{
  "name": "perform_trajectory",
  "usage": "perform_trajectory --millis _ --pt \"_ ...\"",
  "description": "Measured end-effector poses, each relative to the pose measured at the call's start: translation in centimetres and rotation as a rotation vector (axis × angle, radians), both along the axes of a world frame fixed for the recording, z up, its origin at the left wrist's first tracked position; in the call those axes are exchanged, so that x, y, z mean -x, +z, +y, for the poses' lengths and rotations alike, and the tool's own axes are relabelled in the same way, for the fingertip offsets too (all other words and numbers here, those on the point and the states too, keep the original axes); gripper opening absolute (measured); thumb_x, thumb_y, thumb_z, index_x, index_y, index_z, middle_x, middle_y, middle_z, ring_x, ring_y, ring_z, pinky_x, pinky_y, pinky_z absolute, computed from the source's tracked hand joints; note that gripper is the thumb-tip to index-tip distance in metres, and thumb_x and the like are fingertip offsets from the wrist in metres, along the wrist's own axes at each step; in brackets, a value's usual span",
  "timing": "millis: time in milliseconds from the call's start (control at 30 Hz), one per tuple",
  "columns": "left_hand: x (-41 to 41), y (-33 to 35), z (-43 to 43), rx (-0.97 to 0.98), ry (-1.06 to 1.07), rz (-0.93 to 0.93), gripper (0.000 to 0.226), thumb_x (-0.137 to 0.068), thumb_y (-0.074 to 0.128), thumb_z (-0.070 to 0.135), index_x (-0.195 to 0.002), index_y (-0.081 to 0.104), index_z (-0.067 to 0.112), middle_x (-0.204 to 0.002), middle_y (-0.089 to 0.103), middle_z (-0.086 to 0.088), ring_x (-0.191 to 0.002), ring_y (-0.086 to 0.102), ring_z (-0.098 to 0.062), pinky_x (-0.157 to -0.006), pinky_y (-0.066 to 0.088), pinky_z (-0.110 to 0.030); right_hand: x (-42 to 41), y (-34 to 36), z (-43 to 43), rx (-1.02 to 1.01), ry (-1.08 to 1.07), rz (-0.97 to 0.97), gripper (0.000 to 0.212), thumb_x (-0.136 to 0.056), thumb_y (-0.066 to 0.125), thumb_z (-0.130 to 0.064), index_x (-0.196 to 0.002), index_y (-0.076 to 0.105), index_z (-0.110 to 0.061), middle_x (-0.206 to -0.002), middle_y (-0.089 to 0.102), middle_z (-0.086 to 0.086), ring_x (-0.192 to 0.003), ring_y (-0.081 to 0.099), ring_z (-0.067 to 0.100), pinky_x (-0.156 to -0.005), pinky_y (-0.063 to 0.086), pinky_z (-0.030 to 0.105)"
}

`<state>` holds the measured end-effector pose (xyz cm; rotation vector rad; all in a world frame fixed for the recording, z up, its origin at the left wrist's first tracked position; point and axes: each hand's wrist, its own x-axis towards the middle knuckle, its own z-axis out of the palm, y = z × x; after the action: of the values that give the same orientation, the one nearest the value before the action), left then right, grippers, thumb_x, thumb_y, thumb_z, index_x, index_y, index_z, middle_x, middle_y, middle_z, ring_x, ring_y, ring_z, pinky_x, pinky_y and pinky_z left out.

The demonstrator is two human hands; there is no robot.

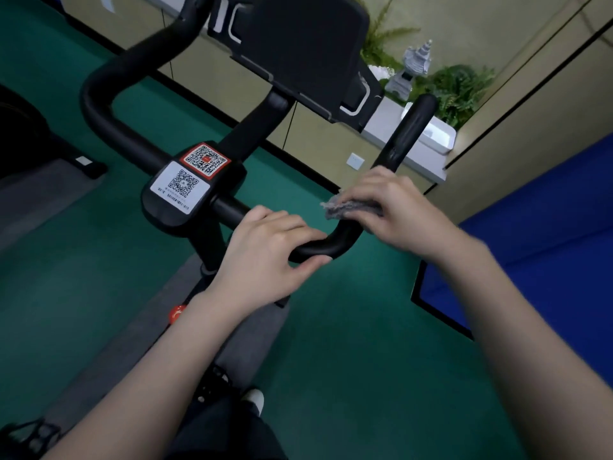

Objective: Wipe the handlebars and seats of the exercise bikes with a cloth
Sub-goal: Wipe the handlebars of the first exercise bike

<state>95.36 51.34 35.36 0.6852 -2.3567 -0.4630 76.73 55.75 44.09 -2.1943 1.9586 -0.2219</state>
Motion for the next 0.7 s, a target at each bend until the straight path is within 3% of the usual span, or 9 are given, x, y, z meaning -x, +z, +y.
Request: perform_trajectory --millis 100,167,267,333,400,467,600,700 --pt "0.1 0.0 -0.1 0.009 -0.012 0.013 0.027 -0.082 0.066 0.046 -0.095 0.073 0.024 -0.079 0.067 0.009 -0.074 0.062 -0.017 -0.072 0.041 -0.033 0.0 1.4 -2.7 -0.154 0.054 0.080 0.013 -0.090 0.063 -0.014 -0.098 0.073 -0.010 -0.092 0.072 -0.004 -0.079 0.054 -0.006 -0.079 0.033 0.001" --pt "0.0 -0.1 -0.2 0.006 -0.017 0.027 0.025 -0.082 0.065 0.046 -0.094 0.072 0.025 -0.078 0.067 0.009 -0.074 0.062 -0.017 -0.072 0.041 -0.034 0.0 1.8 -4.2 -0.240 -0.008 0.118 0.013 -0.088 0.064 -0.013 -0.098 0.072 -0.012 -0.085 0.070 -0.008 -0.074 0.055 -0.005 -0.067 0.030 -0.003" --pt "-0.1 -0.3 -0.2 0.008 -0.027 0.039 0.024 -0.082 0.064 0.046 -0.092 0.073 0.025 -0.076 0.066 0.009 -0.072 0.061 -0.017 -0.070 0.041 -0.034 -0.3 2.0 -5.6 -0.406 -0.051 0.132 0.009 -0.084 0.070 -0.017 -0.092 0.073 -0.018 -0.073 0.065 -0.020 -0.070 0.060 -0.009 -0.060 0.037 0.001" --pt "-0.1 -0.2 -0.3 0.008 -0.034 0.036 0.025 -0.082 0.065 0.046 -0.092 0.073 0.024 -0.076 0.066 0.008 -0.072 0.061 -0.017 -0.070 0.039 -0.033 -1.2 2.1 -6.3 -0.523 -0.031 0.133 0.010 -0.083 0.072 -0.018 -0.093 0.073 -0.019 -0.076 0.067 -0.018 -0.073 0.062 -0.008 -0.069 0.049 0.012" --pt "-0.2 -0.2 -0.3 0.003 -0.037 0.032 0.027 -0.082 0.065 0.045 -0.094 0.073 0.023 -0.076 0.066 0.007 -0.073 0.061 -0.018 -0.070 0.039 -0.033 -1.9 1.9 -6.8 -0.629 -0.009 0.165 0.012 -0.083 0.071 -0.019 -0.094 0.072 -0.020 -0.082 0.070 -0.011 -0.082 0.067 0.007 -0.079 0.056 0.030" --pt "-0.2 -0.2 -0.4 -0.004 -0.042 0.029 0.028 -0.081 0.065 0.045 -0.094 0.073 0.022 -0.077 0.066 0.006 -0.073 0.062 -0.019 -0.071 0.037 -0.033 -2.3 1.8 -7.3 -0.701 -0.006 0.214 0.012 -0.084 0.069 -0.019 -0.095 0.071 -0.022 -0.085 0.072 -0.006 -0.086 0.067 0.017 -0.081 0.056 0.038" --pt "-0.3 -0.3 -0.6 -0.002 -0.052 0.028 0.025 -0.081 0.065 0.044 -0.093 0.073 0.023 -0.075 0.065 0.006 -0.071 0.061 -0.019 -0.072 0.033 -0.029 -1.7 2.3 -8.6 -0.723 -0.073 0.289 0.011 -0.082 0.071 -0.018 -0.093 0.073 -0.020 -0.079 0.070 -0.014 -0.085 0.068 0.013 -0.082 0.057 0.037" --pt "-0.3 -0.4 -0.6 0.000 -0.056 0.037 0.024 -0.081 0.066 0.042 -0.093 0.073 0.022 -0.075 0.064 0.006 -0.070 0.060 -0.019 -0.072 0.034 -0.029 -1.0 2.5 -8.7 -0.639 -0.134 0.288 0.010 -0.082 0.071 -0.018 -0.091 0.072 -0.020 -0.085 0.071 -0.006 -0.084 0.067 0.016 -0.080 0.056 0.037"
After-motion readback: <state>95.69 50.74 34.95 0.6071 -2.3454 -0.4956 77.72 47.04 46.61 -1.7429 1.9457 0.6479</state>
